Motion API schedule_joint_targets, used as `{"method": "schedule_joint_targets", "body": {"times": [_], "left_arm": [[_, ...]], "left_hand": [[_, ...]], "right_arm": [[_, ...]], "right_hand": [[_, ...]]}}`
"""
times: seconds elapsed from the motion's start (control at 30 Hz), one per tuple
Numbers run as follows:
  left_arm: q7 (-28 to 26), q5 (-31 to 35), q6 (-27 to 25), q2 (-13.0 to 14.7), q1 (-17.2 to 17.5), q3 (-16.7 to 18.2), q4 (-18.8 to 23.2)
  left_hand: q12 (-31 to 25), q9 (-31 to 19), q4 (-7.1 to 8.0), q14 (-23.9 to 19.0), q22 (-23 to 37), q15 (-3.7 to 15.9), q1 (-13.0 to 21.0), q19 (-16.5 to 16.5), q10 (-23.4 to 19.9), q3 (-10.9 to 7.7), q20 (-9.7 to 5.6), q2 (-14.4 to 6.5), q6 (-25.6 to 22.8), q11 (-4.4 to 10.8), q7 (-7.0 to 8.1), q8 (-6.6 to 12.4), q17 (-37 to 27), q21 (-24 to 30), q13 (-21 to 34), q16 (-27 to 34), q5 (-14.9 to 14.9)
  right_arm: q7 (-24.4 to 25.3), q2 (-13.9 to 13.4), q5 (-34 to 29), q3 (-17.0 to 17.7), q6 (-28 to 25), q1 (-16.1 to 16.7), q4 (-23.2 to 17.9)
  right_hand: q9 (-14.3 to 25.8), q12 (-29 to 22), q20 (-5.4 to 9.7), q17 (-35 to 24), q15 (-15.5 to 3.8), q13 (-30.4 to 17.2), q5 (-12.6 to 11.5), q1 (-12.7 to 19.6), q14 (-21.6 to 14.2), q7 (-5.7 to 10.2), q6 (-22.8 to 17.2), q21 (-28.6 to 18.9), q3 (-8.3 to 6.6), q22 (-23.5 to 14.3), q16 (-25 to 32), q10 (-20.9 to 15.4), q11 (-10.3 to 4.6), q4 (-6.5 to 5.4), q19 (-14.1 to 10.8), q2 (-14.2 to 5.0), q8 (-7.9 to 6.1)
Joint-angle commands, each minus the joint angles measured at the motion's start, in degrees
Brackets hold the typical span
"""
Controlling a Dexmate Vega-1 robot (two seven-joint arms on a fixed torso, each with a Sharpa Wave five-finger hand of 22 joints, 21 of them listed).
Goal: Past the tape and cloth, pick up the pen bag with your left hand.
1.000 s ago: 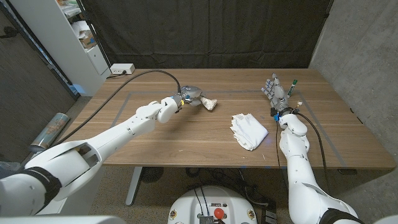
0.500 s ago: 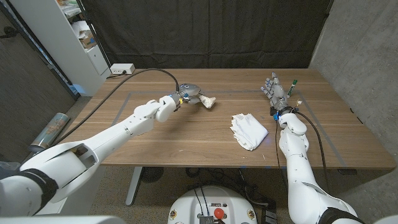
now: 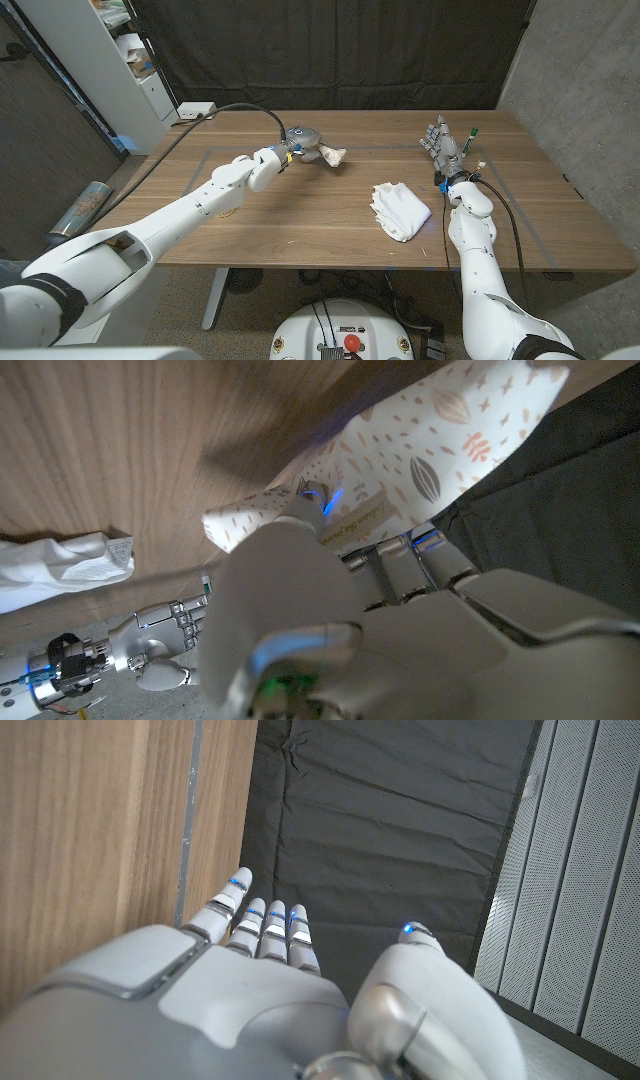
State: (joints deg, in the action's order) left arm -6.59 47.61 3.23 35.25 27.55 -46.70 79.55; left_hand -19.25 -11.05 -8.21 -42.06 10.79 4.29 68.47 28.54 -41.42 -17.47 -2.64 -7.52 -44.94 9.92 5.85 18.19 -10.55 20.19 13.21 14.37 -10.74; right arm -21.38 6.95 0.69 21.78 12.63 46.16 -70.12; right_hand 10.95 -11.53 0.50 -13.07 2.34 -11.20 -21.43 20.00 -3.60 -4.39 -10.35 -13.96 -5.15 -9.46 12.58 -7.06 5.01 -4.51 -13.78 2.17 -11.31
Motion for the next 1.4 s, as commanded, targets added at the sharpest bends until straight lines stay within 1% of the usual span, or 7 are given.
{"method": "schedule_joint_targets", "body": {"times": [0.03,0.5,1.03,1.27,1.4], "left_arm": [[0.5,1.0,-0.8,0.8,0.7,1.4,3.3],[1.4,0.9,-0.6,1.5,1.1,3.0,5.6],[1.2,1.2,0.7,1.1,0.3,3.5,5.7],[1.3,1.6,0.4,1.1,0.1,3.9,6.6],[1.4,1.8,0.3,1.2,0.0,4.1,7.1]], "left_hand": [[0.3,-0.1,-0.02,-0.7,0.3,6.86,-0.4,0.4,-0.7,-0.5,-1.32,-0.2,-0.6,0.03,0.13,0.16,-0.2,0.4,0.2,-0.3,0.1],[0.5,-0.1,-0.1,-0.9,0.3,6.91,-0.6,0.5,-1.0,-0.72,-1.48,0.0,-0.8,0.01,0.15,0.07,-0.4,0.4,0.3,-0.5,0.2],[0.9,-0.2,-0.03,-0.9,0.3,6.73,-0.9,0.4,-1.2,-0.97,-1.51,0.1,-0.8,-0.17,0.03,-0.11,-0.5,0.5,0.5,-0.7,0.2],[1.0,-0.2,-0.04,-1.1,0.3,6.82,-1.0,0.4,-1.2,-1.04,-1.51,0.2,-1.0,0.06,0.08,-0.12,-0.6,0.5,0.6,-0.7,0.2],[1.1,-0.2,-0.02,-1.1,0.3,6.76,-1.0,0.4,-1.2,-1.08,-1.51,0.2,-1.0,-0.12,0.03,-0.17,-0.7,0.5,0.6,-0.8,0.2]], "right_arm": [[0.0,-0.1,0.6,-0.1,-0.3,0.9,-1.7],[-0.2,-0.5,1.1,-0.3,-0.8,1.2,-2.3],[-0.2,-0.7,1.2,-0.3,-1.0,1.1,-2.5],[-0.1,-0.9,1.2,-0.3,-1.4,1.1,-2.9],[-0.2,-1.0,1.3,-0.2,-1.3,1.0,-2.8]], "right_hand": [[0.0,-0.1,-0.24,-0.1,0.07,-0.1,-0.2,0.1,-0.5,-0.08,-0.5,0.1,0.15,-0.3,0.2,-0.7,-0.1,-0.11,-0.6,-0.46,-0.24],[0.0,0.0,-0.24,-0.1,-0.03,-0.1,-0.3,0.1,-0.6,-0.12,-0.6,0.3,0.24,-0.3,0.2,-0.7,-0.14,-0.11,-0.7,-0.55,-0.24],[0.0,-0.1,-0.26,-0.1,0.02,-0.1,-0.3,0.1,-0.8,-0.12,-0.6,0.6,0.35,-0.3,0.2,-0.9,-0.22,-0.08,-0.9,-0.66,-0.22],[0.0,-0.1,-0.22,-0.1,0.03,-0.1,-0.3,0.1,-0.9,-0.12,-0.6,0.7,0.4,-0.3,0.2,-0.9,-0.2,-0.07,-1.0,-0.69,-0.22],[0.0,-0.1,-0.22,-0.1,0.01,-0.1,-0.3,0.1,-0.9,-0.14,-0.6,0.8,0.43,-0.3,0.2,-1.0,-0.19,-0.06,-1.1,-0.71,-0.23]]}}
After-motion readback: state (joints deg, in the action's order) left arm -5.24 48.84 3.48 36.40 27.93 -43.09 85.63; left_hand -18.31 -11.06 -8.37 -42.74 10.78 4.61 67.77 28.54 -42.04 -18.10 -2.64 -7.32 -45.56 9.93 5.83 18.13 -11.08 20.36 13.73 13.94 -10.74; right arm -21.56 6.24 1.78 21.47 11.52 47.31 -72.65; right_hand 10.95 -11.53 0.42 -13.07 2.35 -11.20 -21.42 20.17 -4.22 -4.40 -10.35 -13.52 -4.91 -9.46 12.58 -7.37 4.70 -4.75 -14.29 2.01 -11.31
